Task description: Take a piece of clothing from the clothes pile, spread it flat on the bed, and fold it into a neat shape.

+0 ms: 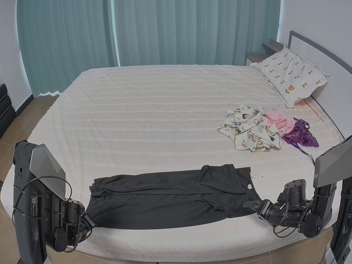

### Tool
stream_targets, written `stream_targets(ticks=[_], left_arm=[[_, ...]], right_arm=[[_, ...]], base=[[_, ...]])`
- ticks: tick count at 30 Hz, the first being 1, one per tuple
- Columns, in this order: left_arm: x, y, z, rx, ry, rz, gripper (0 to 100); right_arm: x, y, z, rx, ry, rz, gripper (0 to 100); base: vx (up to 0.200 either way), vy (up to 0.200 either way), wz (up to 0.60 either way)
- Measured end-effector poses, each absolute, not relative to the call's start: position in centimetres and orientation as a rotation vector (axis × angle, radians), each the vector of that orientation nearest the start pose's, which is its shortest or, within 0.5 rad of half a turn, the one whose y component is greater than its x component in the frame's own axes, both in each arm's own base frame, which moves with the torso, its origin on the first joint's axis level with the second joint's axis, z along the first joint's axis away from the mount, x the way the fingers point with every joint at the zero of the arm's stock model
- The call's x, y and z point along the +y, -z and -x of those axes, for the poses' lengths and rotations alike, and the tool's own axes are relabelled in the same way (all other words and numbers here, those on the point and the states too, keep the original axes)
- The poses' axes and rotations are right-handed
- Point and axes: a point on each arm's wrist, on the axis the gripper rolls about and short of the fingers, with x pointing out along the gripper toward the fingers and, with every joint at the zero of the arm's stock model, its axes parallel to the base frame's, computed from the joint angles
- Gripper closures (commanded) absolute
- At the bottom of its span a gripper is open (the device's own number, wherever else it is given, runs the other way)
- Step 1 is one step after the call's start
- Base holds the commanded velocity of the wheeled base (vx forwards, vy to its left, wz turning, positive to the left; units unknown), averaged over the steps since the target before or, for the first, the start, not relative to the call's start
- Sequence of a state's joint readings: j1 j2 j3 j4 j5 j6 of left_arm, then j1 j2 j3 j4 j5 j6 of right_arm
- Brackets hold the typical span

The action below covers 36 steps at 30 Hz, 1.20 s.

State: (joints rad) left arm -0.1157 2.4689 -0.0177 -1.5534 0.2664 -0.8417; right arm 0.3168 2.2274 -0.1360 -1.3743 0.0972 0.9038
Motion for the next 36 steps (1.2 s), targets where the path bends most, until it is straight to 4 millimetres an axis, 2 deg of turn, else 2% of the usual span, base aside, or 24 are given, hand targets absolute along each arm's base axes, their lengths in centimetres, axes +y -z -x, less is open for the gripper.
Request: stream_targets(ticks=[9, 17, 23, 30, 31, 36], left_arm=[[-1.8, 6.0, -21.1, 0.763, -0.474, 0.649, 0], [-0.3, 3.8, -21.8, 0.713, -0.381, 0.848, 0], [0.9, 2.3, -21.9, 0.663, -0.337, 0.969, 0], [1.1, 2.0, -22.5, 0.633, -0.324, 0.986, 0], [1.1, 2.0, -22.6, 0.631, -0.323, 0.987, 0], [1.1, 2.2, -22.9, 0.627, -0.321, 0.987, 0]], right_arm=[[8.6, 2.1, -23.5, 0.812, -0.053, -0.797, 0], [9.0, 2.7, -25.3, 0.754, -0.038, -0.783, 0], [9.4, 3.9, -26.7, 0.727, -0.067, -0.713, 0], [9.6, 5.3, -27.5, 0.708, -0.079, -0.687, 0], [9.6, 5.5, -27.6, 0.705, -0.081, -0.685, 100], [9.6, 6.4, -27.6, 0.724, -0.075, -0.656, 100]], base=[[0.0, 0.0, 0.0], [0.0, 0.0, 0.0], [0.0, 0.0, 0.0], [0.0, 0.0, 0.0], [0.0, 0.0, 0.0], [0.0, 0.0, 0.0]])
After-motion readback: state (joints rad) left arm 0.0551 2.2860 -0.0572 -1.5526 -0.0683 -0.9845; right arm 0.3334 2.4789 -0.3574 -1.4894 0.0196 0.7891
